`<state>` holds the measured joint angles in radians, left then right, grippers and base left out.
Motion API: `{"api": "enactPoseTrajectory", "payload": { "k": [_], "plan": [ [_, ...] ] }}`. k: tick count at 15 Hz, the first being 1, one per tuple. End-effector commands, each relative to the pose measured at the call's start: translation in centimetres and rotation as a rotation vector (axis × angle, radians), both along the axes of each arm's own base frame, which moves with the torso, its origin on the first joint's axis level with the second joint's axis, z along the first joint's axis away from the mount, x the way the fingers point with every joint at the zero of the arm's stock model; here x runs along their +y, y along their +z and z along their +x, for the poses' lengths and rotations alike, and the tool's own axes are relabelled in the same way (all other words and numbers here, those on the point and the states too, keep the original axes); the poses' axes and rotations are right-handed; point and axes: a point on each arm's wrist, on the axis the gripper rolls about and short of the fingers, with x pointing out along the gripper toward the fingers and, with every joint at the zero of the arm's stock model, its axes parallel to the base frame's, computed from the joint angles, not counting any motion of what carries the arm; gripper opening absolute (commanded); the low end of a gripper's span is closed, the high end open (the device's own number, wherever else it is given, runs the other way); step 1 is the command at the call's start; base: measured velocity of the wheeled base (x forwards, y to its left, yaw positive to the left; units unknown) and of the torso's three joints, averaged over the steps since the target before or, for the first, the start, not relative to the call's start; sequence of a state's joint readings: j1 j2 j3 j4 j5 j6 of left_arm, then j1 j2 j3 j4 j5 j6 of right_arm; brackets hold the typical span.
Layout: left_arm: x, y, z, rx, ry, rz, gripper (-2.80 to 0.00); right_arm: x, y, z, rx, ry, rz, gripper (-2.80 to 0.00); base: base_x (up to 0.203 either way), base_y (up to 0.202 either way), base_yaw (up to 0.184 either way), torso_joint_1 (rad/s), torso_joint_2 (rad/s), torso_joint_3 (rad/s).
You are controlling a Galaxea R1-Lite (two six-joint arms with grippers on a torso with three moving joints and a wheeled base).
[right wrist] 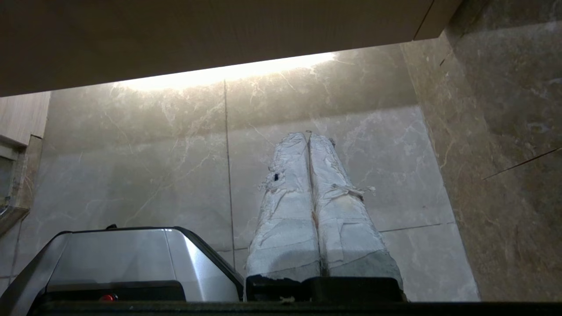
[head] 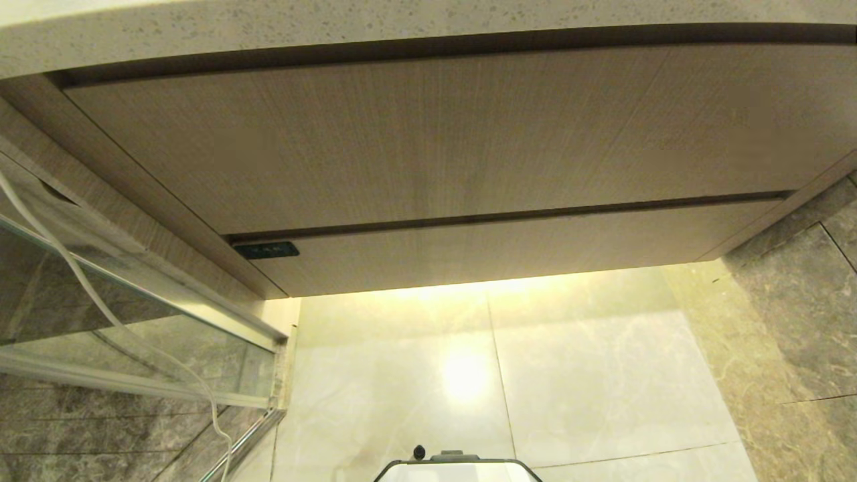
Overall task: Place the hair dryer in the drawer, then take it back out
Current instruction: Pull open the drawer
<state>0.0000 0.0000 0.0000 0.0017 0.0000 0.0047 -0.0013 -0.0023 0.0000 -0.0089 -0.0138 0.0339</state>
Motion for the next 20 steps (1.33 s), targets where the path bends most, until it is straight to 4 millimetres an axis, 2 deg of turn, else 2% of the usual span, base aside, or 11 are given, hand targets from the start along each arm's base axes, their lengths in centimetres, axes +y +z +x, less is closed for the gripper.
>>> {"api": "enactPoseTrajectory", "payload": {
  "k": [1,18,19,20],
  "plan": [
    [0.0,0.0,0.0,0.0,0.0,0.0,-2.8,0.0,0.0,0.0,0.002,0.0,0.0,-2.8,0.0,0.0,0.0,0.0,0.0,0.0],
    [0.0,0.0,0.0,0.0,0.0,0.0,-2.8,0.0,0.0,0.0,0.007,0.003,-0.016,-2.8,0.0,0.0,0.0,0.0,0.0,0.0],
    [0.0,0.0,0.0,0.001,0.0,0.0,-2.8,0.0,0.2,0.0,-0.004,0.004,-0.017,-2.8,0.0,0.0,0.0,0.0,0.0,0.0],
    [0.0,0.0,0.0,0.0,0.0,0.0,-2.8,0.0,1.3,-0.2,-0.023,0.005,-0.02,-2.8,0.0,0.0,0.0,0.0,0.0,0.0]
  ]
}}
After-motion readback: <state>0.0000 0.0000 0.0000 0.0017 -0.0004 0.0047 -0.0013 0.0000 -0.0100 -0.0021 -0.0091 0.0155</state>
